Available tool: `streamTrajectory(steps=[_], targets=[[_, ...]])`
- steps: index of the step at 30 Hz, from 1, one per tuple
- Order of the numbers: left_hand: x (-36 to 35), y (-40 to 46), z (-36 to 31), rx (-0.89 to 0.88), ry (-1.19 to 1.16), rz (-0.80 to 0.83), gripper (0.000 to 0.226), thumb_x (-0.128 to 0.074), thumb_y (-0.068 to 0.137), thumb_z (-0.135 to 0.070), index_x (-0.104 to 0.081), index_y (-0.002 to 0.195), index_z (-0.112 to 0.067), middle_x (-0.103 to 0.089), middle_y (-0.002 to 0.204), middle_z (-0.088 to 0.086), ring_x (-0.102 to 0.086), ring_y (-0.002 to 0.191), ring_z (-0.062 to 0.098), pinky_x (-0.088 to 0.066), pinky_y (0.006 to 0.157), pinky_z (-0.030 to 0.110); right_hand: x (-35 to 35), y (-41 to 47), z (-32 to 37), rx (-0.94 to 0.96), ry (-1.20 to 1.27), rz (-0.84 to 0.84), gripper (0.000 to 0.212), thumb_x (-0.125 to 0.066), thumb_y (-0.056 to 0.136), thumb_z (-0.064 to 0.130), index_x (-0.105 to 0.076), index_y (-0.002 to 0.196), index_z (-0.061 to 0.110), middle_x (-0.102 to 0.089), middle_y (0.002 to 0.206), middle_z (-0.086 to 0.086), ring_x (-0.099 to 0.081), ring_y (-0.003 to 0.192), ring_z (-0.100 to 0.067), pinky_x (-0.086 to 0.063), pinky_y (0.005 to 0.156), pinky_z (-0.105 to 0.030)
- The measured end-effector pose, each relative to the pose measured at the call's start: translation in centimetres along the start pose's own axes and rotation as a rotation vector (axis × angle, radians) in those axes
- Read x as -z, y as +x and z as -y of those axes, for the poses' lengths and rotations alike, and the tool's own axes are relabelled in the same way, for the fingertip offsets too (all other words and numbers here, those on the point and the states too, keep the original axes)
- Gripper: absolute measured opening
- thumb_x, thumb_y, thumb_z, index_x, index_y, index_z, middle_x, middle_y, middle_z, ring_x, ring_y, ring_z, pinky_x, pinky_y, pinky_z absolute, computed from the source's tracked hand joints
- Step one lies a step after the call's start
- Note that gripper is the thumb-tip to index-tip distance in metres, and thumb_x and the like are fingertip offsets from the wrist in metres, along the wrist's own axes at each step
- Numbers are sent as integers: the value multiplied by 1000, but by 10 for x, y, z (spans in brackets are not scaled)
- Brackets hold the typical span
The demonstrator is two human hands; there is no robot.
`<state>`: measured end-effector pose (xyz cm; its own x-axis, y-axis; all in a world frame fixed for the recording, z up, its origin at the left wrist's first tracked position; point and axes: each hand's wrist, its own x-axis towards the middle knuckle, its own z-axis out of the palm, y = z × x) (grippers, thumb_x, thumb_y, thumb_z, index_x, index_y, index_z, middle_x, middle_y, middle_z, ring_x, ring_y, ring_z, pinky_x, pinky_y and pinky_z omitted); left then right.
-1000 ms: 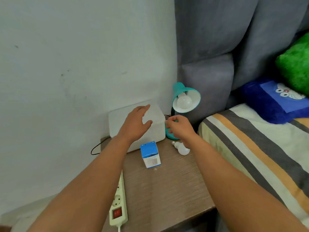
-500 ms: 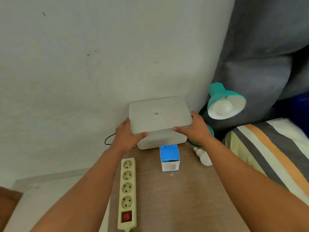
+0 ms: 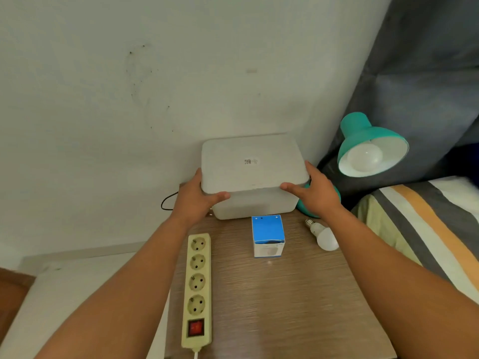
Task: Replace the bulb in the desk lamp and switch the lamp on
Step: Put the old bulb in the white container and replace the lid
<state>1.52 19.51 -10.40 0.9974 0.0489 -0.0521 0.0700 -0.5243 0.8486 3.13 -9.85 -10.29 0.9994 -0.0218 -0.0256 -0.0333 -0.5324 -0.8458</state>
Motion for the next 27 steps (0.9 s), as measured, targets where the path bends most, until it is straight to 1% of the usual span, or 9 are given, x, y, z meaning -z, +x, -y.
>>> streamTrajectory(steps=[5, 11, 14, 15, 17, 19, 21, 23, 27], targets=[[11, -7, -19, -81, -14, -41, 78, -87, 76, -32, -46, 142, -35, -61, 119, -24, -51, 106, -17, -43, 79, 4, 4, -8, 12, 58, 29, -61, 71, -79, 79, 44, -46, 139, 24, -57, 123, 14, -50, 113, -7, -42, 98, -27], [23, -44, -32, -124, -13, -59, 78, -87, 75, -35, -45, 141, -37, -61, 121, -26, -53, 110, -15, -45, 80, 3, 10, -43, 21, 88, 51, -92, 92, -77, 73, 58, -37, 149, 26, -57, 140, 7, -51, 129, -14, -44, 109, -38], [23, -82, -35, -144, -33, -64, 79, -86, 77, -31, -43, 142, -40, -61, 123, -29, -52, 111, -19, -45, 83, 4, 15, -79, 23, 141, 93, -103, 79, -81, 78, 42, -41, 145, 30, -61, 128, 15, -53, 117, -3, -45, 98, -17], [22, -96, -35, -141, -46, -65, 78, -86, 77, -30, -43, 141, -44, -61, 123, -29, -53, 111, -18, -46, 85, 7, 16, -92, 22, 149, 101, -112, 78, -81, 78, 38, -41, 145, 30, -60, 122, 22, -53, 110, 3, -42, 90, -6], [17, -125, -34, -127, -63, -71, 79, -87, 76, -27, -42, 136, -55, -62, 120, -32, -53, 109, -20, -47, 85, 9, 18, -119, 17, 137, 119, -113, 81, -82, 78, 33, -41, 147, 30, -57, 115, 28, -54, 99, 8, -38, 79, 4], [10, -155, -35, -125, -65, -81, 84, -87, 75, -25, -37, 130, -64, -62, 116, -38, -52, 107, -24, -43, 83, 2, 20, -146, 9, 124, 153, -87, 83, -83, 74, 39, -43, 146, 31, -61, 121, 23, -57, 102, 8, -45, 85, -2], [3, -182, -33, -128, -71, -84, 86, -88, 75, -22, -36, 125, -69, -59, 112, -46, -53, 107, -23, -40, 81, -2, 23, -170, -4, 122, 166, -55, 82, -82, 72, 44, -44, 144, 35, -63, 124, 21, -58, 112, 6, -50, 96, -19], [-8, -208, -27, -116, -80, -77, 82, -88, 75, -18, -39, 120, -67, -58, 108, -50, -53, 106, -24, -41, 80, -1, 26, -193, -18, 102, 137, -35, 82, -81, 71, 48, -42, 143, 40, -62, 125, 23, -57, 116, 0, -50, 99, -29], [-31, -248, -6, -52, -104, -55, 87, -89, 73, -26, -34, 125, -68, -57, 111, -47, -52, 111, -19, -42, 87, 6, 27, -232, -43, 70, 91, -34, 91, -83, 69, 51, -37, 147, 42, -57, 124, 30, -55, 118, -2, -46, 98, -26]])
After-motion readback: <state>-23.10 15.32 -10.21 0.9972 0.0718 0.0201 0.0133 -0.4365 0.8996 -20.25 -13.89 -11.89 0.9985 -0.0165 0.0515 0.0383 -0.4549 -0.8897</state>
